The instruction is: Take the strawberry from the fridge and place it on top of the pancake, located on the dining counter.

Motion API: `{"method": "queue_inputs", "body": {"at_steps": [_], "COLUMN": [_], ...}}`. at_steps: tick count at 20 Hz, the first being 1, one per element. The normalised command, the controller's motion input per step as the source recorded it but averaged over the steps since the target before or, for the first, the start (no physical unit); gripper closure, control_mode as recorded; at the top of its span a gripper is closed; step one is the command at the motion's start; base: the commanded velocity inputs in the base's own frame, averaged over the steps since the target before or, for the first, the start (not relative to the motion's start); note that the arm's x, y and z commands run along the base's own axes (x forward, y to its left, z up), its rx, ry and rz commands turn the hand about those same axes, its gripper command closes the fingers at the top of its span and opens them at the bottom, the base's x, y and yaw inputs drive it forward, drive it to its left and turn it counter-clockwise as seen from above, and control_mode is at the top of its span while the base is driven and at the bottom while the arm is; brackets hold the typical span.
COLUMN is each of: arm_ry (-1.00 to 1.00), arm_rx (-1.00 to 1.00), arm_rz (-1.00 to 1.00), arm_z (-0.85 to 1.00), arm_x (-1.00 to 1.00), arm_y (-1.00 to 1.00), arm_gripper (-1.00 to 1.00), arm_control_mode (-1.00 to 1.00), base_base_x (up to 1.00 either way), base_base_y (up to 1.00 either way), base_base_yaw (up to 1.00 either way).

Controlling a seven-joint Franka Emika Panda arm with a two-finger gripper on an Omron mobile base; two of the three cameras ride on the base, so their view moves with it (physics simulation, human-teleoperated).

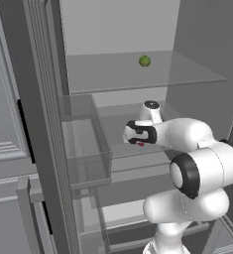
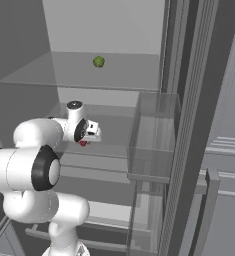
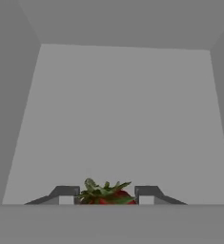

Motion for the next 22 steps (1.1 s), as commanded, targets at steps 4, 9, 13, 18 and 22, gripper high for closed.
{"method": "queue_inputs", "body": {"at_steps": [4, 9, 13, 18, 22], "arm_ry": [-0.04, -0.04, 0.0, 0.0, 0.0], "arm_rx": [0.01, 0.0, 0.03, 0.06, 0.0], "arm_rz": [-0.07, -0.08, -0.05, -0.01, 0.0], "arm_z": [0.08, 0.34, 0.55, 0.65, 0.72], "arm_x": [-0.35, -0.58, -0.71, -0.9, -1.0], "arm_y": [0.0, -0.15, -0.28, -0.18, 0.0], "arm_gripper": [1.0, 1.0, 1.0, 1.0, 1.0], "arm_control_mode": [-1.0, -1.0, -1.0, -1.0, -1.0], "base_base_x": [0.0, 0.0, 0.0, 0.0, 0.0], "base_base_y": [0.0, 0.0, 0.0, 0.0, 0.0], "base_base_yaw": [0.0, 0.0, 0.0, 0.0, 0.0]}}
